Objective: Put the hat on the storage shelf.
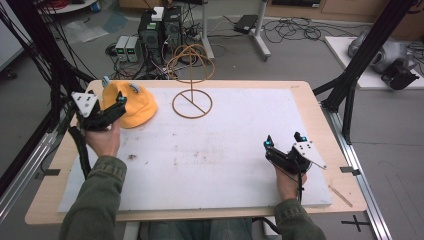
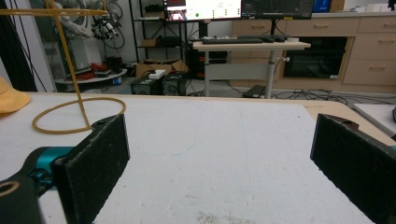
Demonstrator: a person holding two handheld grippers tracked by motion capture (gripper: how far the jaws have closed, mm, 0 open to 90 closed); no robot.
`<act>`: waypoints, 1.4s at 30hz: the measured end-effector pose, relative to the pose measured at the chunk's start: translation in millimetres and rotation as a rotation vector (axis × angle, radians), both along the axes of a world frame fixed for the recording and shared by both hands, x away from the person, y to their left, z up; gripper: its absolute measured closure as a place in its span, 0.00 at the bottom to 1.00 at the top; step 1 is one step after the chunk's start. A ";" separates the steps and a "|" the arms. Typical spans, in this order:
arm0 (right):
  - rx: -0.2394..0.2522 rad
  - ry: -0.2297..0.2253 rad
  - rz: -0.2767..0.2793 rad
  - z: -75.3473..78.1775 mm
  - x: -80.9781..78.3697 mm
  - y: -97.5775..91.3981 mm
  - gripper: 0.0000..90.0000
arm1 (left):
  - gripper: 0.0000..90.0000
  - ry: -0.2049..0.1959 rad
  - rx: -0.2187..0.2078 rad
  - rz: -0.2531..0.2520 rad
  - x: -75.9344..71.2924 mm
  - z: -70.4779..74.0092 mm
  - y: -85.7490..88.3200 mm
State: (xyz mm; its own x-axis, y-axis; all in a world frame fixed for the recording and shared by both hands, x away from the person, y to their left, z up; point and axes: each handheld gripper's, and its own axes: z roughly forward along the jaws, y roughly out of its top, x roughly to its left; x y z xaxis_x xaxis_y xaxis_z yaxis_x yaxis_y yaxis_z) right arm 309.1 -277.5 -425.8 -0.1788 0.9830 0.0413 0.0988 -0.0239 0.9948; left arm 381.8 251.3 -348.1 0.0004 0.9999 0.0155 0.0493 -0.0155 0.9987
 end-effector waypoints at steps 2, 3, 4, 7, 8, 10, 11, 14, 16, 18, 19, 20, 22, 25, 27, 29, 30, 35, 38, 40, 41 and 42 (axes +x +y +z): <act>0.010 0.004 0.001 -0.2 0.6 -0.7 0.05 | 0.17 0.027 0.024 0.001 16.7 -3.2 -6.7; 0.010 0.004 0.001 -0.2 0.6 -0.7 0.05 | 0.17 0.042 0.032 0.005 24.6 -5.6 -8.9; 0.022 0.009 0.009 -0.6 0.9 -1.1 0.05 | 0.17 0.061 0.041 0.012 31.7 -8.3 -9.5; 0.023 0.009 0.020 -0.7 1.3 -1.1 0.05 | 0.17 0.100 0.035 0.028 48.5 -17.0 -6.5; 0.021 0.005 0.024 -0.8 1.7 -1.3 0.05 | 0.17 0.111 0.027 0.032 52.8 -20.5 -4.7; 0.024 0.006 0.027 -1.1 2.4 -0.9 0.05 | 0.18 0.149 0.029 0.046 60.2 -28.6 0.1; 0.019 0.005 0.030 -1.4 3.0 -1.3 0.05 | 0.17 0.177 0.021 0.048 63.7 -33.2 2.6; 0.021 0.009 0.030 -1.8 3.4 -0.7 0.06 | 0.18 0.226 -0.007 0.046 72.4 -44.7 6.9; 0.010 0.002 0.033 -1.8 3.0 -0.5 0.06 | 0.19 0.232 -0.015 0.051 76.6 -49.2 6.5; 0.013 0.001 0.031 -1.5 2.2 0.5 0.06 | 0.19 0.248 -0.011 0.056 80.5 -54.6 5.7; 0.010 -0.001 0.030 -1.4 2.1 0.5 0.06 | 0.20 0.259 -0.012 0.060 82.1 -56.8 5.6; 0.007 -0.002 0.031 -1.3 1.9 0.4 0.06 | 0.22 0.270 -0.017 0.065 82.7 -58.2 6.3; 0.005 -0.006 0.026 -1.1 1.6 0.2 0.06 | 0.22 0.284 -0.045 0.068 83.8 -60.1 7.2; 0.012 -0.006 0.021 -1.2 1.3 -0.2 0.06 | 0.25 0.306 -0.024 0.070 84.6 -62.3 6.2; 0.013 -0.003 0.023 -1.8 2.0 -0.1 0.06 | 0.31 0.319 -0.015 0.075 85.2 -63.7 6.4; 0.014 -0.001 0.026 -1.7 1.6 0.5 0.06 | 0.43 0.341 -0.008 0.069 85.5 -65.1 6.0; 0.009 -0.005 0.027 -1.7 1.6 0.1 0.06 | 0.51 0.344 0.005 0.069 85.1 -65.8 5.0; 0.021 0.002 0.023 -1.9 2.1 -0.3 0.06 | 0.92 0.345 -0.011 0.086 83.7 -66.4 5.6; 0.019 0.003 0.025 -2.2 2.8 -0.4 0.06 | 0.96 0.350 -0.001 0.071 83.0 -66.1 7.8; 0.018 0.000 0.025 -2.2 3.0 -0.6 0.06 | 0.96 0.348 -0.008 0.067 82.3 -65.2 7.9; 0.018 0.000 0.024 -2.3 3.2 -0.6 0.06 | 0.96 0.346 -0.003 0.066 81.9 -64.3 8.0; 0.020 0.003 0.024 -2.4 3.3 -0.3 0.06 | 0.96 0.343 0.008 0.065 80.9 -63.0 7.8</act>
